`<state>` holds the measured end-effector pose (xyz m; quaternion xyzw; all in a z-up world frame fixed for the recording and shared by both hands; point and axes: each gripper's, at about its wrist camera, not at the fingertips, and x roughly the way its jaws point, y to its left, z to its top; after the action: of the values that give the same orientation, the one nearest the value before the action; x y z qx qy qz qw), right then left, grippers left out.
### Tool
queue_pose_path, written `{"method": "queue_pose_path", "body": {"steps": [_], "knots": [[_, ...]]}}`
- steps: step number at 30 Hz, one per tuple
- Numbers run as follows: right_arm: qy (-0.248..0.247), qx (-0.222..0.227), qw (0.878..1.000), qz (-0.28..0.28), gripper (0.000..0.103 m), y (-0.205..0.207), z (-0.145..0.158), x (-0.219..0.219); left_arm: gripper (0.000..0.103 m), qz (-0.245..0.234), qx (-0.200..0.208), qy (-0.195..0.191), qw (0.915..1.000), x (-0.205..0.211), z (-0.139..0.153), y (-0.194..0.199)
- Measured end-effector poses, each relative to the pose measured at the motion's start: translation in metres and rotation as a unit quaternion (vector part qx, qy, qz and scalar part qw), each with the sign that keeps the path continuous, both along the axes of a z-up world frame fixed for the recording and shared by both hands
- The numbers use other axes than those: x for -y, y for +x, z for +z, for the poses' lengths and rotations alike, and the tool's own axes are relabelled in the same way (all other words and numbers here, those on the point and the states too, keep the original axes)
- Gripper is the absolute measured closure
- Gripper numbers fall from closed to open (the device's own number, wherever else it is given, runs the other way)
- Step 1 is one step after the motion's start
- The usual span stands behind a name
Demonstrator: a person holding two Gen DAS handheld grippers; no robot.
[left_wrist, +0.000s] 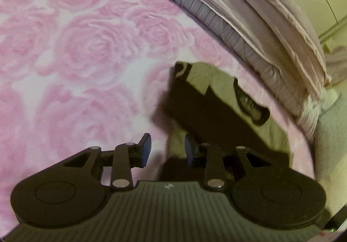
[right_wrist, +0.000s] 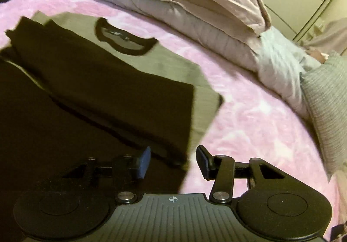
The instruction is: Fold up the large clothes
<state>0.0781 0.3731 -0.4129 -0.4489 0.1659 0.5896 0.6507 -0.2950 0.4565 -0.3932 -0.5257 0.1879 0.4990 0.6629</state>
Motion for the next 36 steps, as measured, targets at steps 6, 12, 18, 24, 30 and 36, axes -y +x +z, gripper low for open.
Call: {"method": "queue_pose_path", "body": {"steps": [6, 12, 18, 24, 30, 36], "knots": [[0.003, -0.005, 1.0, 0.012, 0.075, 0.021, -0.004, -0.003, 0.072, 0.062, 0.057, -0.025, 0.9961, -0.019, -0.018, -0.002], [0.001, -0.018, 1.0, 0.021, 0.085, 0.029, -0.006, -0.007, 0.077, 0.079, 0.111, -0.018, 0.9905, -0.021, -0.019, 0.0], [-0.024, -0.011, 1.0, 0.004, 0.09, 0.039, -0.016, -0.011, 0.101, 0.041, 0.057, -0.003, 0.9975, -0.006, -0.017, 0.011], [-0.04, -0.053, 0.997, -0.048, 0.089, 0.054, -0.016, -0.015, 0.103, -0.014, -0.038, -0.003, 0.9992, 0.016, -0.015, 0.015], [-0.013, -0.13, 0.987, -0.09, 0.087, 0.057, 0.027, -0.008, 0.096, -0.084, -0.073, 0.11, 0.9876, 0.012, 0.034, 0.041], [0.034, -0.233, 0.966, -0.103, 0.086, 0.059, 0.022, -0.044, 0.089, -0.179, -0.158, 0.128, 0.9626, -0.016, 0.007, 0.094]]}}
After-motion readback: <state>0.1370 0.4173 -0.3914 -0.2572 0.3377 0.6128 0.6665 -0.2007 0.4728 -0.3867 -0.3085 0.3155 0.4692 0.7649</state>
